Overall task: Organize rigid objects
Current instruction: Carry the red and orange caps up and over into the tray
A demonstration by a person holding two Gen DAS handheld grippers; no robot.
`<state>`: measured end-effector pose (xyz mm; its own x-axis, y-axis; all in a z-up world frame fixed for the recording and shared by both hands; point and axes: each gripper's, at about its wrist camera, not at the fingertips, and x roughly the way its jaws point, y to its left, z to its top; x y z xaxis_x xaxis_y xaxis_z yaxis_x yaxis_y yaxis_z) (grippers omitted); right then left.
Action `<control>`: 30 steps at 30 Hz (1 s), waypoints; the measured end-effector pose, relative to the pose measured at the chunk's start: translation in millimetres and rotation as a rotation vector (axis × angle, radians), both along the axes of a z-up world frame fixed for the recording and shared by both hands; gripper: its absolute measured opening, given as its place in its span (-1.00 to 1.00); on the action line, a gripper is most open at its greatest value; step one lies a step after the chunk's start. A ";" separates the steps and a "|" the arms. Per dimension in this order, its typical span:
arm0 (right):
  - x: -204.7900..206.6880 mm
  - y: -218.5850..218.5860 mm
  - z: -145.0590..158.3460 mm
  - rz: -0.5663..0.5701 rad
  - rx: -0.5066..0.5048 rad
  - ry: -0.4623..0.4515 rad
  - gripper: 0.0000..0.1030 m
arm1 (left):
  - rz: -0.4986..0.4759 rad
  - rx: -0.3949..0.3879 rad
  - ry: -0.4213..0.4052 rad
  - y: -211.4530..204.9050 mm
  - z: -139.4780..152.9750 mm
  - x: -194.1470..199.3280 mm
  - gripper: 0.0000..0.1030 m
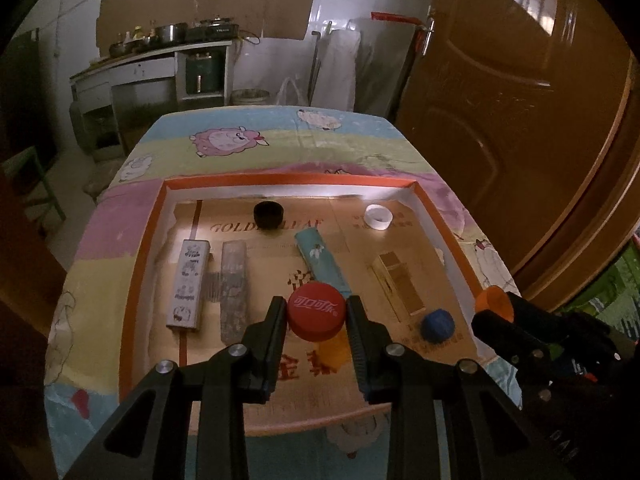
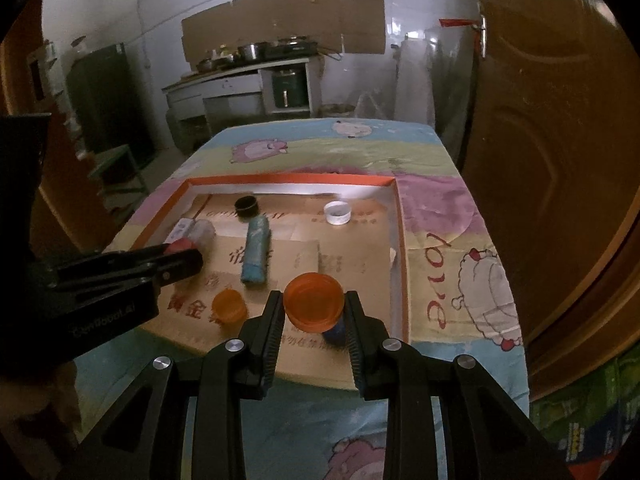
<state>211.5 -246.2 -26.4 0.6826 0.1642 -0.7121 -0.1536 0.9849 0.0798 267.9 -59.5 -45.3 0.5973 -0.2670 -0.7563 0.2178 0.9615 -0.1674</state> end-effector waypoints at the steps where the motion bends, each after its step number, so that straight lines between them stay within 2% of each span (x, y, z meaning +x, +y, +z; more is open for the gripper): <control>1: 2.5 -0.9 0.1 0.001 0.000 0.002 -0.41 | 0.001 0.000 0.002 -0.3 -0.8 2.5 -0.40; 30: 69.3 -9.8 -13.4 -0.001 -0.034 0.058 -0.41 | 0.029 0.010 0.079 5.0 -31.0 61.6 -0.41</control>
<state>280.8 -256.0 -39.8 0.6403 0.1384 -0.7555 -0.1489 0.9873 0.0546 329.4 -54.5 -76.3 0.5432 -0.2422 -0.8039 0.1762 0.9691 -0.1728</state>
